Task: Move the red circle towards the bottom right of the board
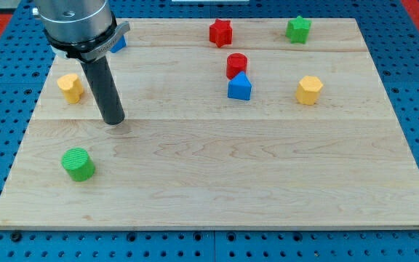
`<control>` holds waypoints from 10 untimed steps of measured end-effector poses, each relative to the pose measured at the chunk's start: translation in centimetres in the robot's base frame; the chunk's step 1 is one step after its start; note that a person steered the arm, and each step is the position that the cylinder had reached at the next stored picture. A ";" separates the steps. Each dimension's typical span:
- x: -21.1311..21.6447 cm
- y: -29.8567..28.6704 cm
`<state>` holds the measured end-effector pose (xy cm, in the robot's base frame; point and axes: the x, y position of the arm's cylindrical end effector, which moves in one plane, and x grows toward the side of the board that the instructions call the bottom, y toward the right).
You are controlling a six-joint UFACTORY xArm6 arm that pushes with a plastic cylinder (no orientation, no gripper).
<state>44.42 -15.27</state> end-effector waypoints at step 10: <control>-15.5 21.4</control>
<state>28.94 6.17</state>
